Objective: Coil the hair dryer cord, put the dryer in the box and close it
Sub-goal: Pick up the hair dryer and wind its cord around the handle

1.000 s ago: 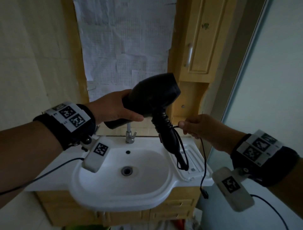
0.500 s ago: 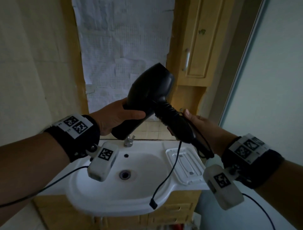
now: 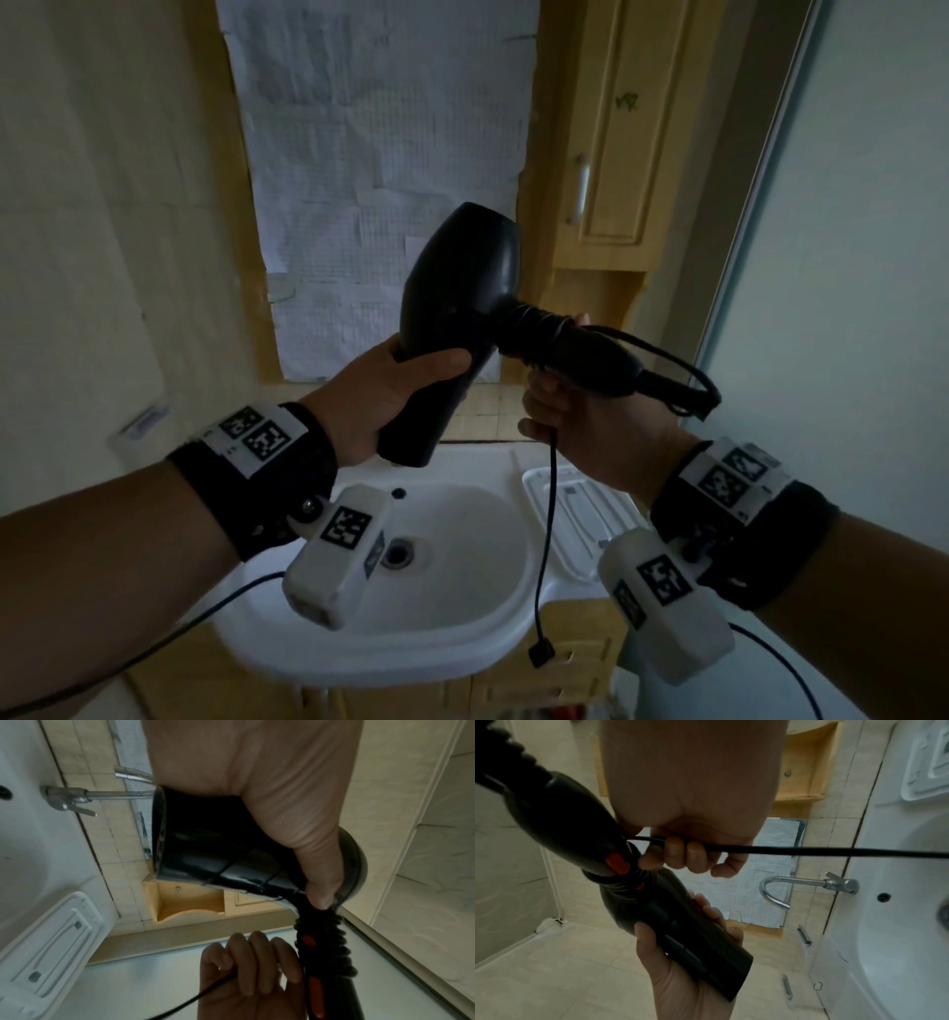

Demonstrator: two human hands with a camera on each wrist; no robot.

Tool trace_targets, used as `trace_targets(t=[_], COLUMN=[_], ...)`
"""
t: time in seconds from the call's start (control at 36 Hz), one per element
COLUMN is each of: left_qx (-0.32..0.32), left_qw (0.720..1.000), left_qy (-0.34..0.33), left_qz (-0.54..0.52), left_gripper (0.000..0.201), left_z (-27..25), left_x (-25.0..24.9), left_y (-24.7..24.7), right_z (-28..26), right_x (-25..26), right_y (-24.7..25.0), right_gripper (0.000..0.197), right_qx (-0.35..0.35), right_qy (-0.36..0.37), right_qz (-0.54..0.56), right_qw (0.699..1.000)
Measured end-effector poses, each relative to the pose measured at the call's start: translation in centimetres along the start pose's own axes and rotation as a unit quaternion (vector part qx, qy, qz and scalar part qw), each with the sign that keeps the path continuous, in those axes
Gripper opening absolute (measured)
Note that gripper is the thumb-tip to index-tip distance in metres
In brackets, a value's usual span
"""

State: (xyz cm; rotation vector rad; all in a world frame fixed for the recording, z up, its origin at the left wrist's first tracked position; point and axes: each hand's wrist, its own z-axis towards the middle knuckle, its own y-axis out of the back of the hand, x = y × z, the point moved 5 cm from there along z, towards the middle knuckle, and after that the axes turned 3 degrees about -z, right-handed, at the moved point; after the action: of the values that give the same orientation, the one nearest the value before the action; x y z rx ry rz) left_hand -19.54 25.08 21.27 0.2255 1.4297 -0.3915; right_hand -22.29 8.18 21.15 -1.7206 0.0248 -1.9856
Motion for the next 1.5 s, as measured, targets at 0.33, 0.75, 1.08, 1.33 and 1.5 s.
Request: trace_targets(t=[0.33, 0.75, 1.08, 1.33, 1.5], left_qx=[0.008, 0.003, -0.031, -0.071, -0.093], left_qw=[0.996, 0.991, 0.988, 0.991, 0.991], left_qy=[0.034, 0.07, 0.03, -0.026, -0.083], left_qz=[-0.076, -0.113, -0.149, -0.112, -0.044], left_gripper=[0.039, 0.051, 0.041, 0.038, 0.038], left_z=[0.3, 0.7, 1.8, 2.8, 3.2], left_x=[1.6, 2.6, 4.9, 6.0, 5.0], left_y=[-1.7, -3.3, -5.5, -6.5, -5.7], right_z=[0.6, 1.6, 2.1, 2.2, 1.6], right_x=[0.1, -0.9, -2.3, -3.4, -3.4], right_y=[1.1, 3.1, 5.2, 6.3, 5.8], right_gripper=[0.019, 0.029, 0.031, 0.021, 0.022], right_qx=[-0.035, -0.067, -0.07, -0.137, -0.143], right_qy=[0.012, 0.016, -0.016, 0.003, 0.031], right_qz=[-0.011, 0.023, 0.029, 0.012, -0.081], right_qw=[0.999, 0.997, 0.997, 0.99, 0.986])
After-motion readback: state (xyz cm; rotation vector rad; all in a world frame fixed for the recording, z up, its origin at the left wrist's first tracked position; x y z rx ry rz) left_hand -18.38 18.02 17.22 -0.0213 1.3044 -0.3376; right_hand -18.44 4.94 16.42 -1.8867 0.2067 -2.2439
